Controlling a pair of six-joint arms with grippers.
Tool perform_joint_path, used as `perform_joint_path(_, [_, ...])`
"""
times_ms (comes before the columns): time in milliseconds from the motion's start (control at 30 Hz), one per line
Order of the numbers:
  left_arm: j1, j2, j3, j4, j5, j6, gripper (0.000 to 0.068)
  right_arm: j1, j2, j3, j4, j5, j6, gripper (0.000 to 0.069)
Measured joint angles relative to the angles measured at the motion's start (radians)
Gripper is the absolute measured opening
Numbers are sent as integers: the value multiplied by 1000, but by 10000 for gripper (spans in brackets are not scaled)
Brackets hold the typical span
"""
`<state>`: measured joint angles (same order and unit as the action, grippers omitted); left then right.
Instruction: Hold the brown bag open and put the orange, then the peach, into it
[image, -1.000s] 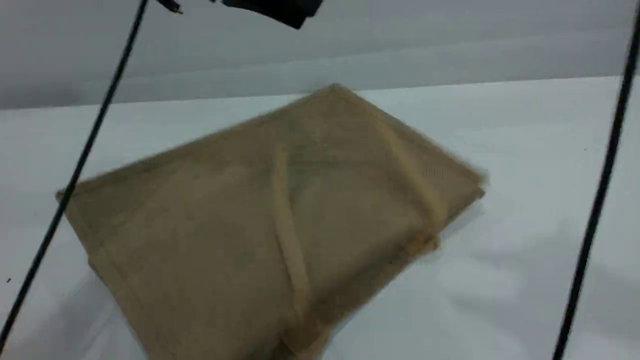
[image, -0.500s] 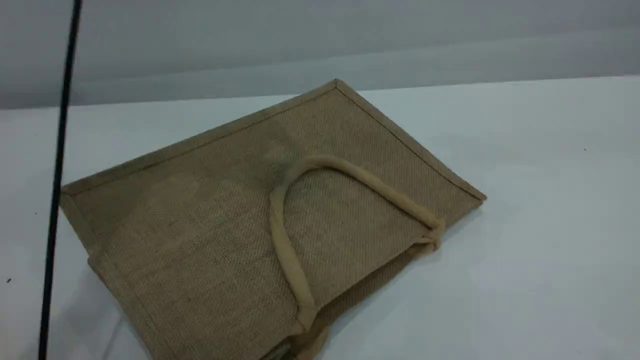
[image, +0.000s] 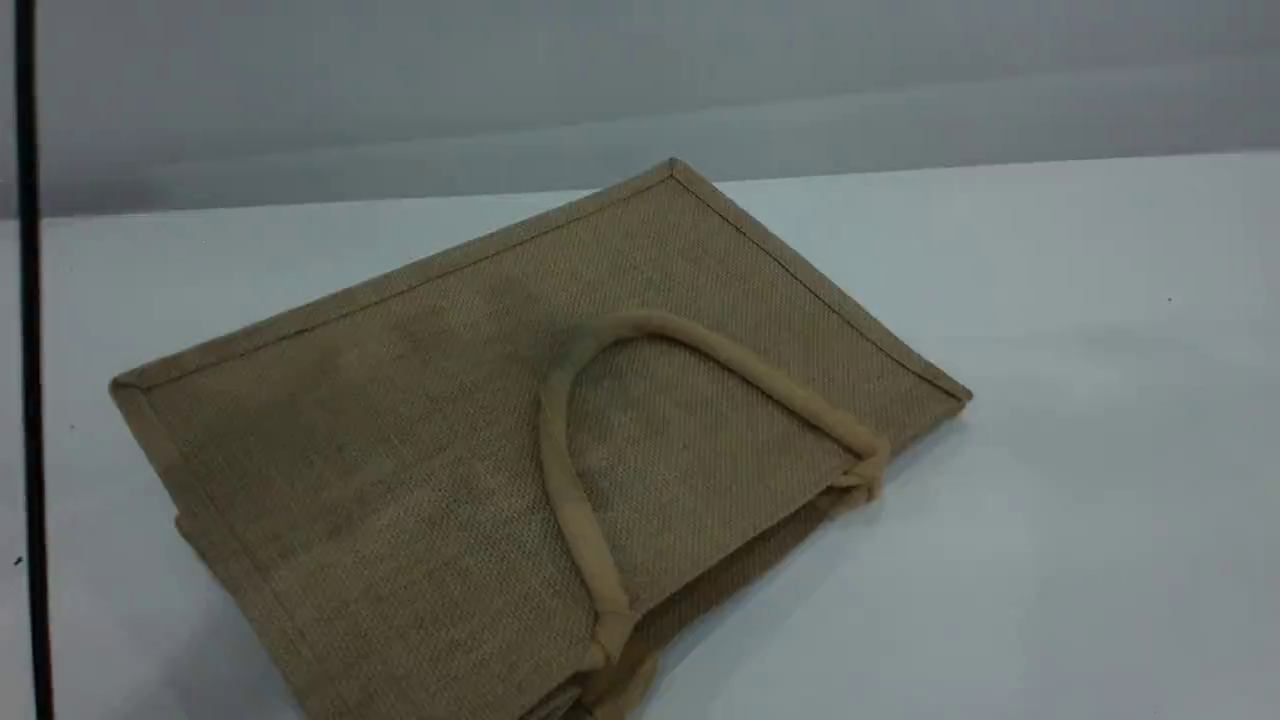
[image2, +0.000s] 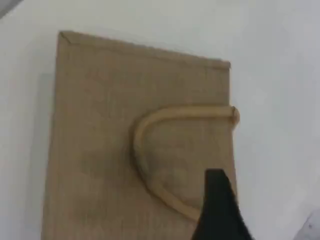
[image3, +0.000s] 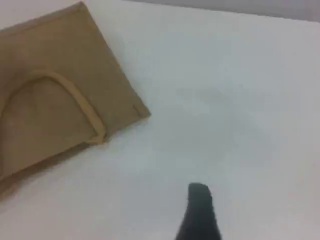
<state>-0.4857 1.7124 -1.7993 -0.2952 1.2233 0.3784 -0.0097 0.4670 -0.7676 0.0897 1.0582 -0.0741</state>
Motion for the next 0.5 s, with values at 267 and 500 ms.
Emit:
perform_joint_path(267, [-48,-144,195,114,-2,-127,411,0,-263,257,-3,9,18,472])
perform_joint_path(500, [-48,-303,416,113,-4,-144,411,0,-379,261,-3,8,21,472])
